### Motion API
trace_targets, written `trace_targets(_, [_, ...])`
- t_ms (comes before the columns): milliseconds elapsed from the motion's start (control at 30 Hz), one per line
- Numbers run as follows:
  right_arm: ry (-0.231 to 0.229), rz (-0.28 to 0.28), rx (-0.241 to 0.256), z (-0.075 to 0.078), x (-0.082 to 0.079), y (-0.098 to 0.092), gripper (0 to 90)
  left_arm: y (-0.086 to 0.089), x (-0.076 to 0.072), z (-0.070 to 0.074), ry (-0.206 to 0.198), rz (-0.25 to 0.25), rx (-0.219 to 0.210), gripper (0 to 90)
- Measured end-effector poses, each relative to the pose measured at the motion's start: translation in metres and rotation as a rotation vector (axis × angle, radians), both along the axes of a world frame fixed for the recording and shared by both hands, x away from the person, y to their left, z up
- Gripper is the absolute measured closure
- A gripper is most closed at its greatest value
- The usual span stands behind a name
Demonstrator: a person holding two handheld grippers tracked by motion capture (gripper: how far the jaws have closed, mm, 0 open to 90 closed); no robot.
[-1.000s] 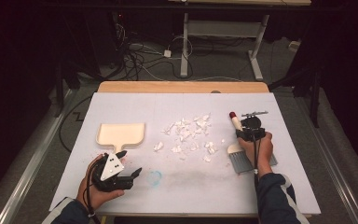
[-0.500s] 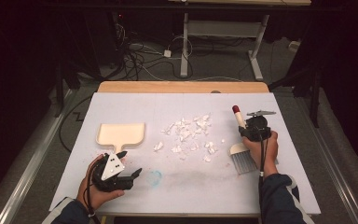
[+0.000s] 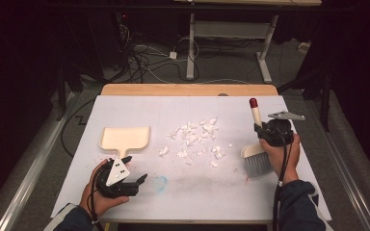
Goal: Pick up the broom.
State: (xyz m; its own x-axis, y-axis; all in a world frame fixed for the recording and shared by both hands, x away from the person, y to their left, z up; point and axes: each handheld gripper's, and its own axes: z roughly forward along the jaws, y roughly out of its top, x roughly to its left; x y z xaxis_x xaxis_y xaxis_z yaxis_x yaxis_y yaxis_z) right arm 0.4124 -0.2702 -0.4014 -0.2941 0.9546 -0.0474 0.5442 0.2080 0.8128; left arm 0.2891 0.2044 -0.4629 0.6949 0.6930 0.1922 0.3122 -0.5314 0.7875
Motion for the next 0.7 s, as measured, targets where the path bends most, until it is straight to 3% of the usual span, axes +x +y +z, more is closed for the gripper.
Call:
trace_targets(233, [-0.059, 0.036, 0.013, 0.015, -0.015, 0.004, 71.5, -0.007, 0.002, 0.002, 0.004, -0.013, -0.014, 22.1])
trace_targets(367, [-0.081, 0.059, 0.024, 0.02, -0.023, 0.009, 71.5, -0.021, 0.008, 0.009, 0.004, -0.05, -0.032, 22.4])
trace_targets(467, [-0.118, 0.09, 0.028, 0.028, -0.034, 0.02, 71.5, -0.041, 0.01, 0.018, 0.012, -0.103, -0.077, 22.5])
trace_targets(533, [-0.134, 0.102, 0.035, 0.032, -0.039, 0.027, 71.5, -0.069, 0.013, 0.028, 0.02, -0.181, -0.12, 22.4])
trace_targets(567, [-0.139, 0.111, 0.038, 0.034, -0.042, 0.03, 71.4, -0.069, 0.013, 0.028, 0.02, -0.181, -0.12, 21.8])
trace_targets(600, [-0.153, 0.116, 0.039, 0.036, -0.045, 0.033, 71.5, -0.079, 0.014, 0.03, 0.037, -0.213, -0.136, 21.3])
trace_targets(633, [-0.165, 0.124, 0.039, 0.039, -0.048, 0.037, 71.4, -0.101, 0.017, 0.035, 0.045, -0.266, -0.162, 21.4])
trace_targets(700, [-0.18, 0.141, 0.043, 0.043, -0.055, 0.045, 71.4, -0.111, 0.018, 0.038, 0.047, -0.29, -0.17, 21.4])
